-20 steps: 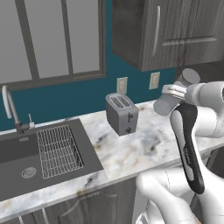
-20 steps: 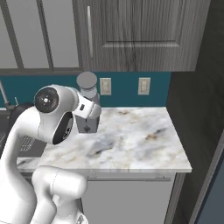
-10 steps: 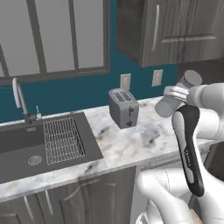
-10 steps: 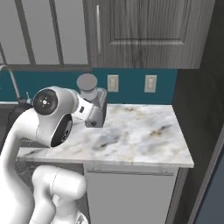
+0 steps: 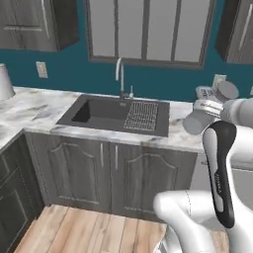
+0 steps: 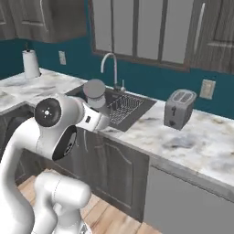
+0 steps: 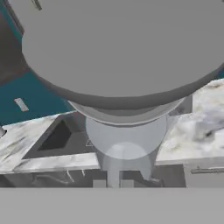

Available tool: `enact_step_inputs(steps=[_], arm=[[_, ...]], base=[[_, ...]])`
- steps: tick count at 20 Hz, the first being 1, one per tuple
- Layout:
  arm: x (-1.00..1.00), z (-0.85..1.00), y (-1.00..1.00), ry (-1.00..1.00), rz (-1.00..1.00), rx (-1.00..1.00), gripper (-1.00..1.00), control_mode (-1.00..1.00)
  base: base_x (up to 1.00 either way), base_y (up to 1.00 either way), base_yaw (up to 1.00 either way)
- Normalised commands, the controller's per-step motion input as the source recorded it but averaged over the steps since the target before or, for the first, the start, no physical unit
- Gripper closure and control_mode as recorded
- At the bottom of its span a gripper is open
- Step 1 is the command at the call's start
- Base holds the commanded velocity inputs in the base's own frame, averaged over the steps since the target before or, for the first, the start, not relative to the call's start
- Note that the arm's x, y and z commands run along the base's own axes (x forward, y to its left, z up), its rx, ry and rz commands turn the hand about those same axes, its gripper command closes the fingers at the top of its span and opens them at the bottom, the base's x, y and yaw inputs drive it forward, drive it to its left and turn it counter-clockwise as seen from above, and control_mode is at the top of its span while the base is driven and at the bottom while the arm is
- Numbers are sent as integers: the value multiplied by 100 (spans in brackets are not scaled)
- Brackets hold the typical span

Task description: Place the pitcher and cup on the dining counter for serving.

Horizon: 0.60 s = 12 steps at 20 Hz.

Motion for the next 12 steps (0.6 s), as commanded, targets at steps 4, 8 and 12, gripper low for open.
enact_step_inputs(steps=[4,8,12], arm=[[0,0,0,0,0,0,100,100],[0,0,0,0,0,0,100,100],[0,0,0,0,0,0,100,100]], base=[[-12,0,100],[-7,0,100],[-6,0,100]])
